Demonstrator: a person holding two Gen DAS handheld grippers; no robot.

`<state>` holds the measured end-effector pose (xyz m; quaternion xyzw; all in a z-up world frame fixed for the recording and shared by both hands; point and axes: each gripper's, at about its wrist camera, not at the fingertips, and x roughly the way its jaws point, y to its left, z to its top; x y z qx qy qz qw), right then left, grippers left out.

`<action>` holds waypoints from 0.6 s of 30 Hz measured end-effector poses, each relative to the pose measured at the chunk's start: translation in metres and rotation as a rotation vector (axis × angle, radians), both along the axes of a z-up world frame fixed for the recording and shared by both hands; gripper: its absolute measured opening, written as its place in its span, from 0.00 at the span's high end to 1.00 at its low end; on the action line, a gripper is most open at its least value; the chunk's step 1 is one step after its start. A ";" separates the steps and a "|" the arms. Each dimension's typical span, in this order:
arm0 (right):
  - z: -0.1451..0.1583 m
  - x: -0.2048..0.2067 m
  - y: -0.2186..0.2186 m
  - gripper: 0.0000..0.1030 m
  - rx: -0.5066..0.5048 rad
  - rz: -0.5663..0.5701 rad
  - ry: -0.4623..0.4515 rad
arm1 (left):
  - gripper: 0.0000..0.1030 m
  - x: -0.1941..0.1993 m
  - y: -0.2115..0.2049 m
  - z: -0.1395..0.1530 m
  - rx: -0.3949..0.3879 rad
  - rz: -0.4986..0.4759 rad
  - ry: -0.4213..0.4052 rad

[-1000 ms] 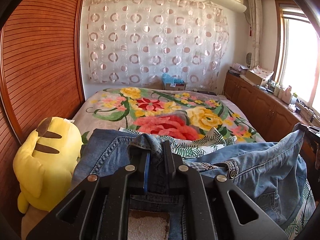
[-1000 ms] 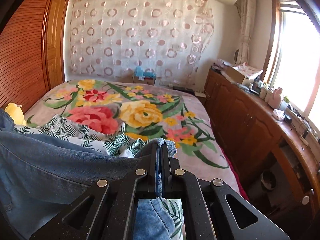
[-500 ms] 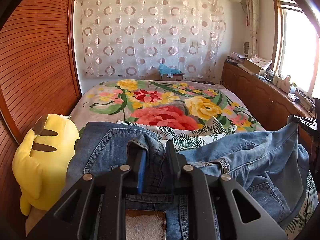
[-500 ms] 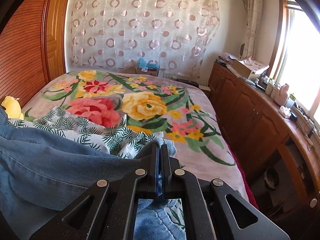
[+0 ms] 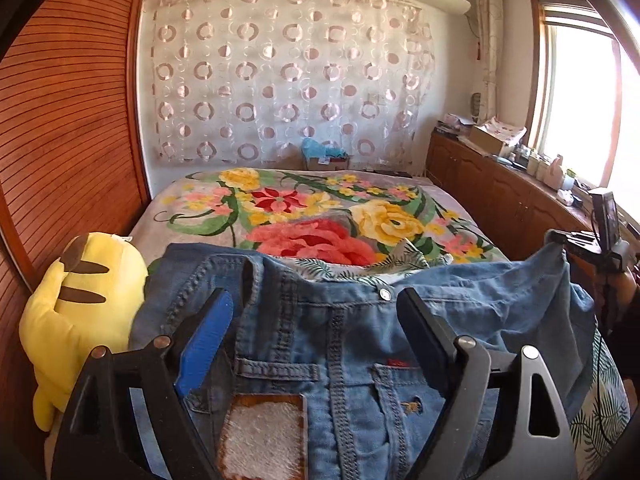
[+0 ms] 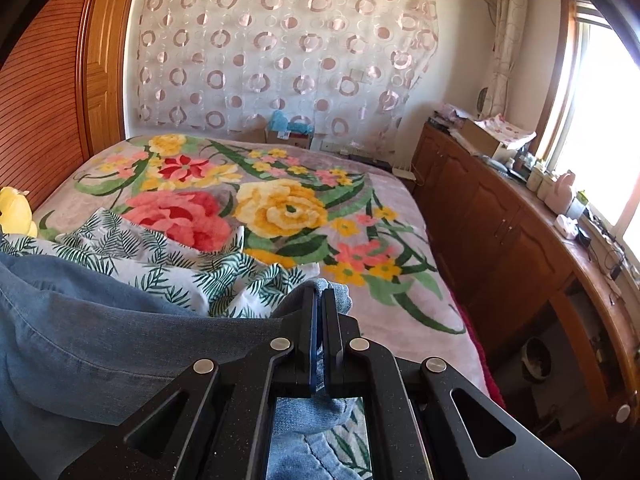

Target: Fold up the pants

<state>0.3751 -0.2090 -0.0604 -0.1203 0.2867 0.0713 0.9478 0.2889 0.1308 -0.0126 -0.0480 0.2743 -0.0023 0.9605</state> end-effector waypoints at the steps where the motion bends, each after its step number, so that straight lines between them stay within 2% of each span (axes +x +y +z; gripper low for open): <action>1: 0.000 -0.001 0.000 0.99 0.010 0.008 0.004 | 0.18 -0.002 -0.003 -0.001 -0.002 -0.013 0.002; 3: 0.004 -0.004 -0.002 0.98 0.033 0.018 0.014 | 0.18 -0.005 -0.011 -0.004 -0.005 -0.038 0.008; 7: 0.012 -0.025 -0.016 0.69 0.080 0.028 0.023 | 0.18 -0.012 -0.028 -0.010 -0.010 -0.093 0.023; 12: 0.009 -0.056 -0.041 0.67 0.087 0.019 0.056 | 0.18 -0.019 -0.043 -0.017 -0.017 -0.140 0.045; 18: -0.005 -0.076 -0.072 0.67 0.095 0.000 0.155 | 0.18 -0.026 -0.053 -0.022 -0.022 -0.157 0.066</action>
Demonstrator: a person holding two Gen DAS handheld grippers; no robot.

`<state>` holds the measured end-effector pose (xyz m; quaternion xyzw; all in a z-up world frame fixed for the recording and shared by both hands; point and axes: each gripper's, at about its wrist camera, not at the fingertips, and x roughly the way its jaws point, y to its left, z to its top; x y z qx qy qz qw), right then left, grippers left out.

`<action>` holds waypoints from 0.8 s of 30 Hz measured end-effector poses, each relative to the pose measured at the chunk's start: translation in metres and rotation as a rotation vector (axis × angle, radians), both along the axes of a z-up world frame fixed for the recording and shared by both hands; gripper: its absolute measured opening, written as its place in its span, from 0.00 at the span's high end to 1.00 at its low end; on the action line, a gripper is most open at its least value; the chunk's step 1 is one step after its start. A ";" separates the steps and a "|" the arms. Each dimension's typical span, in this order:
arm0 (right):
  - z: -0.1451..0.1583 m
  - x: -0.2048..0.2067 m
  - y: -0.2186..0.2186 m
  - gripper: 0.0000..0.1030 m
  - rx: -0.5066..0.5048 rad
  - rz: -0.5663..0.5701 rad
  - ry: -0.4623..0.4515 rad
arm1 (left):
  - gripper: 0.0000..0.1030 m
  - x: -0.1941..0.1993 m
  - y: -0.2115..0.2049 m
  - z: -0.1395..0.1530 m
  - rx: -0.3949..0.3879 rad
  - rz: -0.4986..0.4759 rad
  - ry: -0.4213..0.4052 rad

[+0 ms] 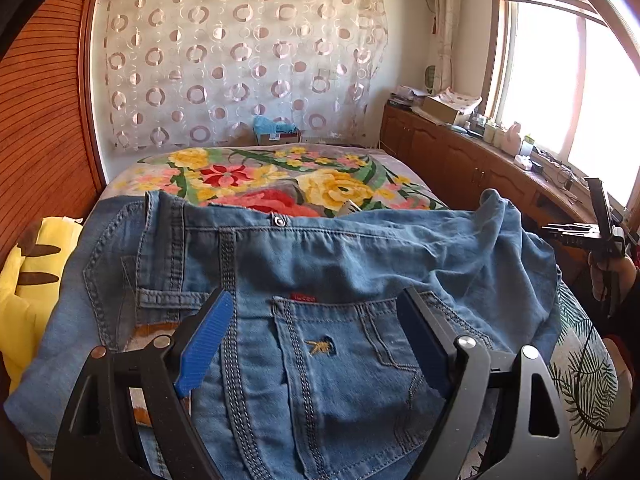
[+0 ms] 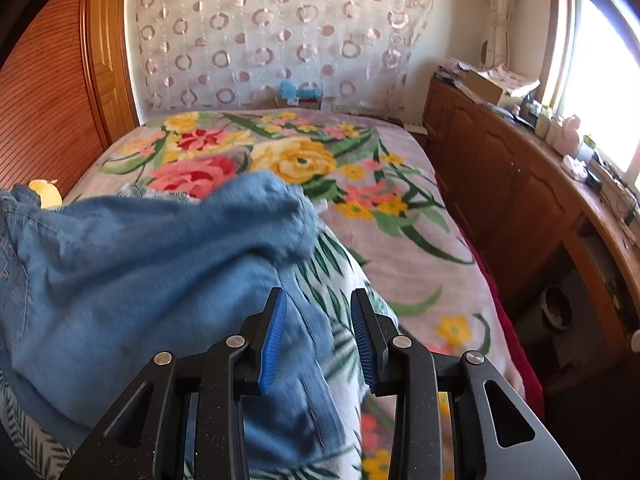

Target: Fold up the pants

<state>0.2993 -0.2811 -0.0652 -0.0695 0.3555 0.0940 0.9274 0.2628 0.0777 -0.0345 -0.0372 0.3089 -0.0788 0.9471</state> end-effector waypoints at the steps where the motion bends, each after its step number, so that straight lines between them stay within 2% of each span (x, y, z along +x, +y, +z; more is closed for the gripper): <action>1: -0.002 -0.001 -0.003 0.67 0.007 -0.001 0.014 | 0.18 -0.002 -0.001 -0.001 0.000 0.000 0.004; 10: -0.010 0.026 -0.022 0.67 0.149 -0.020 0.137 | 0.18 -0.020 0.000 -0.004 0.008 0.013 0.019; 17: -0.003 0.020 -0.023 0.67 0.190 0.018 0.142 | 0.18 -0.032 0.007 -0.008 -0.009 0.035 0.029; 18: -0.002 0.018 -0.022 0.70 0.186 0.027 0.143 | 0.18 -0.033 0.007 -0.008 -0.010 0.036 0.029; 19: -0.003 0.014 -0.021 0.80 0.188 0.038 0.146 | 0.18 -0.035 0.008 -0.008 -0.012 0.039 0.028; 22: -0.003 0.005 -0.024 0.96 0.191 0.070 0.129 | 0.18 -0.038 0.008 -0.008 -0.013 0.040 0.027; 24: 0.001 -0.002 -0.027 0.98 0.202 0.083 0.097 | 0.18 -0.041 0.009 -0.007 -0.010 0.044 0.026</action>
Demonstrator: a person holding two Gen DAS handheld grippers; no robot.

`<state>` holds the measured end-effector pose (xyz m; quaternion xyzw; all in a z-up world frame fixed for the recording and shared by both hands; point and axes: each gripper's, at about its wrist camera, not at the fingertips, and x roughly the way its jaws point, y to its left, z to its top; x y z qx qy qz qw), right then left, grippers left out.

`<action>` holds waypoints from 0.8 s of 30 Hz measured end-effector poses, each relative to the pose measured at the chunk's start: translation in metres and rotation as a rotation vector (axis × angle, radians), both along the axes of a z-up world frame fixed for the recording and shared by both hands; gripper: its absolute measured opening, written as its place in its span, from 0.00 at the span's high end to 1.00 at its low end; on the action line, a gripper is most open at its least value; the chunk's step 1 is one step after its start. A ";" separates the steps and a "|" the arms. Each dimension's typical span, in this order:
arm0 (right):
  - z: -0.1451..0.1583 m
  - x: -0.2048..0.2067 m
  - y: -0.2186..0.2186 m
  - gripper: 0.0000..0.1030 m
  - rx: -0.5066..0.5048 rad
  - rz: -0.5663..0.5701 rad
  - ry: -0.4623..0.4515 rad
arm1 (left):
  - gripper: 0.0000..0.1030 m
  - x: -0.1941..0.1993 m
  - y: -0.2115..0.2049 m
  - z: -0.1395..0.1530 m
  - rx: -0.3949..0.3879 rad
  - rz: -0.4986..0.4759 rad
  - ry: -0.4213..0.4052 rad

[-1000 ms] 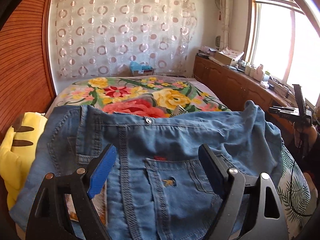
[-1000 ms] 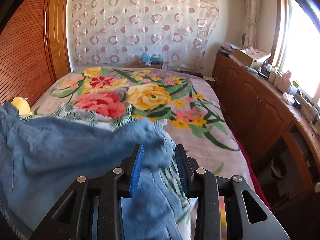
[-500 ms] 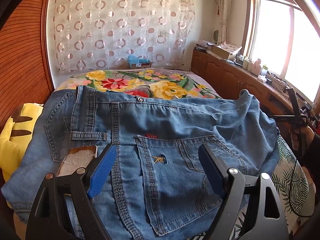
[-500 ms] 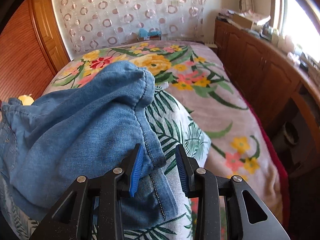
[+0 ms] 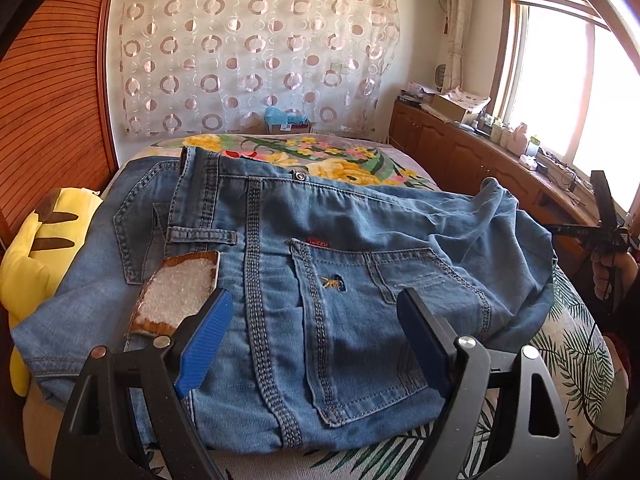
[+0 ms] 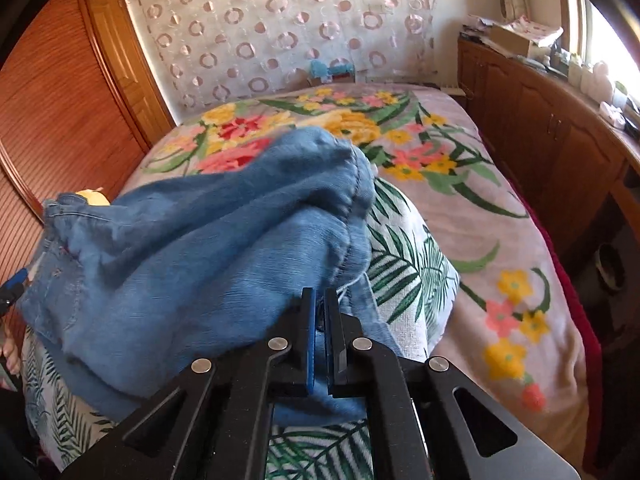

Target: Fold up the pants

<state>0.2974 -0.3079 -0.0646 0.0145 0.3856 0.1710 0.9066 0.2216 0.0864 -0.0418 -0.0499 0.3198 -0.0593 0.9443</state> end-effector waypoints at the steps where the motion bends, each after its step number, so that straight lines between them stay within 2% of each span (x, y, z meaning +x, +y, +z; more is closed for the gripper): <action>1: 0.005 -0.005 -0.002 0.98 0.002 -0.003 -0.022 | 0.18 -0.002 0.001 0.000 0.002 0.002 -0.001; 8: 0.034 -0.049 -0.028 0.98 -0.023 -0.091 -0.163 | 0.18 -0.012 0.012 0.001 0.000 0.028 -0.006; 15: 0.011 -0.067 -0.037 0.98 -0.107 -0.137 -0.115 | 0.18 -0.014 0.020 -0.005 0.007 0.052 0.001; 18: -0.008 -0.064 -0.037 0.98 -0.085 -0.148 -0.066 | 0.18 -0.016 0.025 -0.005 0.018 0.067 0.002; 20: -0.019 -0.058 -0.032 0.92 -0.085 -0.153 -0.035 | 0.18 -0.019 0.030 -0.006 0.020 0.080 0.004; 22: -0.025 -0.056 -0.030 0.66 -0.082 -0.162 -0.019 | 0.18 -0.022 0.034 -0.007 0.022 0.094 0.007; 24: -0.031 -0.053 -0.031 0.54 -0.066 -0.180 -0.001 | 0.18 -0.024 0.038 -0.008 0.022 0.104 0.011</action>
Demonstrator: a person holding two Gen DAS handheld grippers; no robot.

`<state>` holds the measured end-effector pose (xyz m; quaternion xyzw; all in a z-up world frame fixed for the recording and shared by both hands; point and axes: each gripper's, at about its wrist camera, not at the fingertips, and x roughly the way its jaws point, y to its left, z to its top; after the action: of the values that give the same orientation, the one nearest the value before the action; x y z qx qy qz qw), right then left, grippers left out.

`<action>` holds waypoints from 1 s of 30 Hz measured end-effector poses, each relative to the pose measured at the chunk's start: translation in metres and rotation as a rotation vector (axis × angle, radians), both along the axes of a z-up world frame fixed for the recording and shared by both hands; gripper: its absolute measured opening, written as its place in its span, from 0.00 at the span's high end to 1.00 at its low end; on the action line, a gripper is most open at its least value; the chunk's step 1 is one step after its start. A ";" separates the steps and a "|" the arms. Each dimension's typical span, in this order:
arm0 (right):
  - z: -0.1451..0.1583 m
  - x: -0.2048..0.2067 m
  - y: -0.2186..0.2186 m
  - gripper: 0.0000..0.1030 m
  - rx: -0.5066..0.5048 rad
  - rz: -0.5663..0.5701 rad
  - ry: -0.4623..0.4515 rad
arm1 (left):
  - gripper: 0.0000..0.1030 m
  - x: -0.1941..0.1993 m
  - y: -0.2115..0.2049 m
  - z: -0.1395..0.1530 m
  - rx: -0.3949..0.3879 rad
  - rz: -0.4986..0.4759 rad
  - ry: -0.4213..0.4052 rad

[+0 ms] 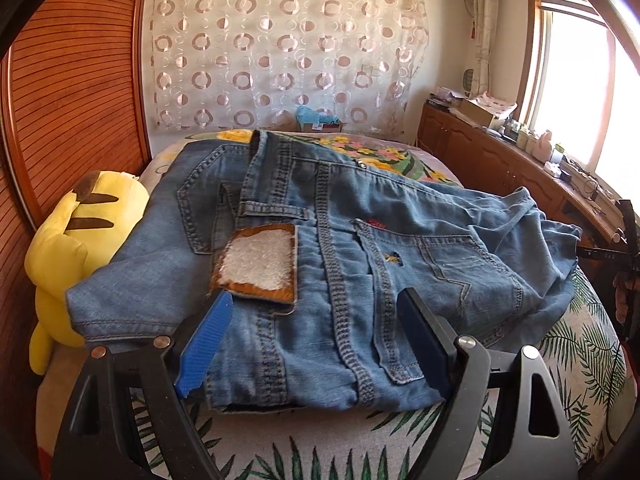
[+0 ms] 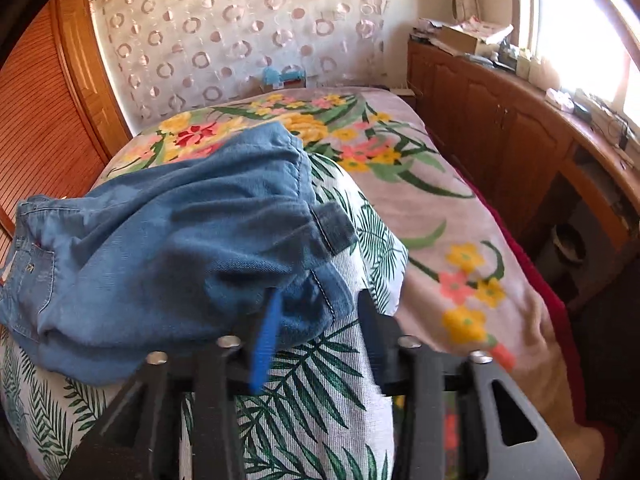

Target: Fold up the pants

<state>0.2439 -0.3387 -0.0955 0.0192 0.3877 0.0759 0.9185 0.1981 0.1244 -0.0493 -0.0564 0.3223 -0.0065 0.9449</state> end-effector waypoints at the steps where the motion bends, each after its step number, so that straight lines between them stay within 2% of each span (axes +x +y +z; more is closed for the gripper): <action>1: -0.001 0.000 0.000 0.53 0.024 -0.001 0.000 | 0.18 -0.001 0.002 -0.001 0.000 0.005 0.002; 3: 0.011 0.006 -0.005 0.51 0.058 -0.008 0.005 | 0.18 -0.003 0.005 -0.003 0.002 0.015 0.007; 8: 0.016 -0.005 -0.002 0.45 0.105 0.001 0.023 | 0.18 -0.006 0.010 -0.009 -0.002 0.028 0.017; 10: 0.013 -0.004 0.000 0.37 0.114 0.010 0.039 | 0.18 -0.006 0.011 -0.009 -0.004 0.028 0.018; 16: 0.006 0.005 0.003 0.36 0.148 0.036 0.072 | 0.18 -0.009 0.014 -0.009 -0.006 0.037 0.016; 25: 0.009 0.022 -0.001 0.33 0.226 0.035 0.046 | 0.18 -0.012 0.023 -0.017 -0.005 0.066 0.033; 30: 0.003 0.028 0.009 0.33 0.202 0.040 0.036 | 0.18 -0.009 0.024 -0.022 0.019 0.086 0.047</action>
<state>0.2715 -0.3294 -0.0925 0.1054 0.3949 0.1324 0.9030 0.1890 0.1485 -0.0712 -0.0616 0.3419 0.0385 0.9369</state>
